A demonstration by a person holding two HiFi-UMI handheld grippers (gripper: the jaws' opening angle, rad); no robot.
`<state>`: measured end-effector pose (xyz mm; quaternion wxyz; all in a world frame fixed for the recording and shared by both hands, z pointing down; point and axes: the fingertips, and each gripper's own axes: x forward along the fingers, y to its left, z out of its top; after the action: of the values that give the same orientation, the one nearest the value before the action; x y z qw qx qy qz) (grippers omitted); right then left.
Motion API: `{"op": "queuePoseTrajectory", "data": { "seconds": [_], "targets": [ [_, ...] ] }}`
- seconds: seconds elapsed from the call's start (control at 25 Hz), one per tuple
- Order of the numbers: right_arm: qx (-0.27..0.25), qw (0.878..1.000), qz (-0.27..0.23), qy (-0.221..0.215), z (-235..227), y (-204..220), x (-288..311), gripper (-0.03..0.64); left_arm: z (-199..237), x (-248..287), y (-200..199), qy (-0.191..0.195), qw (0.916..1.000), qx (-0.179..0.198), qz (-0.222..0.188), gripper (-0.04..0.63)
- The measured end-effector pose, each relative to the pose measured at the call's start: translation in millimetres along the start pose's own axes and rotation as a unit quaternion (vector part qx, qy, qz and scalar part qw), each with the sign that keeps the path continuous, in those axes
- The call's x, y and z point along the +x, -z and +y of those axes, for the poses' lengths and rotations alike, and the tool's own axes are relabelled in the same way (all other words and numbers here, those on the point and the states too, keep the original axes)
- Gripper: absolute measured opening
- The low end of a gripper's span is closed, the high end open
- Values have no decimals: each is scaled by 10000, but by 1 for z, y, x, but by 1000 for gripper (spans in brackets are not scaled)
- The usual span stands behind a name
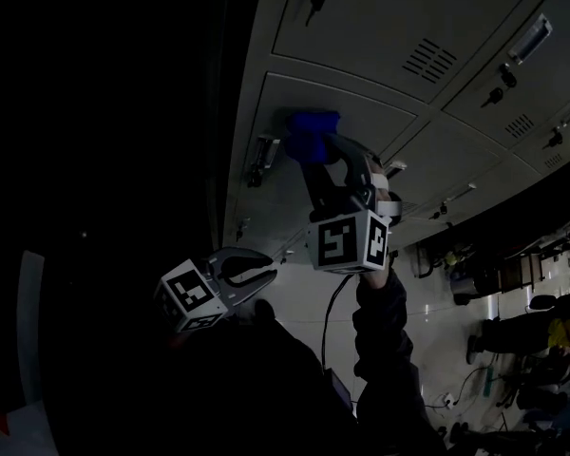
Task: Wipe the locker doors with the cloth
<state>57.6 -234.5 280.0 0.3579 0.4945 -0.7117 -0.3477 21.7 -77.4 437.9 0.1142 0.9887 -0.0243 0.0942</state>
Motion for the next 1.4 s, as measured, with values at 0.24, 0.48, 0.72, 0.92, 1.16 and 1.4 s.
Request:
{"op": "queuePoseTrajectory", "data": {
  "seconds": [0.24, 0.48, 0.72, 0.92, 1.16, 1.4],
  "targets": [
    [-297, 9981, 48, 542, -46, -21, 12, 124, -1, -2, -6, 9, 10000, 25, -92, 44],
    [-280, 9982, 204, 487, -36, -1, 27, 124, 0, -2, -1, -16, 10000, -39, -70, 44],
    [-223, 9986, 456, 129, 14, 35, 36, 124, 5, -4, 2, -27, 9999, -110, -48, 45],
    [-127, 9986, 506, -69, 48, 53, 45, 124, 8, -5, 7, -58, 9998, -173, 10, 44],
    [19, 9975, 635, -300, 82, 72, 50, 124, 10, -6, 12, -83, 9996, -256, 74, 44],
    [104, 9953, 721, -632, 126, 95, 59, 124, 14, -6, 17, -98, 9994, -306, 150, 44]
  ]
}}
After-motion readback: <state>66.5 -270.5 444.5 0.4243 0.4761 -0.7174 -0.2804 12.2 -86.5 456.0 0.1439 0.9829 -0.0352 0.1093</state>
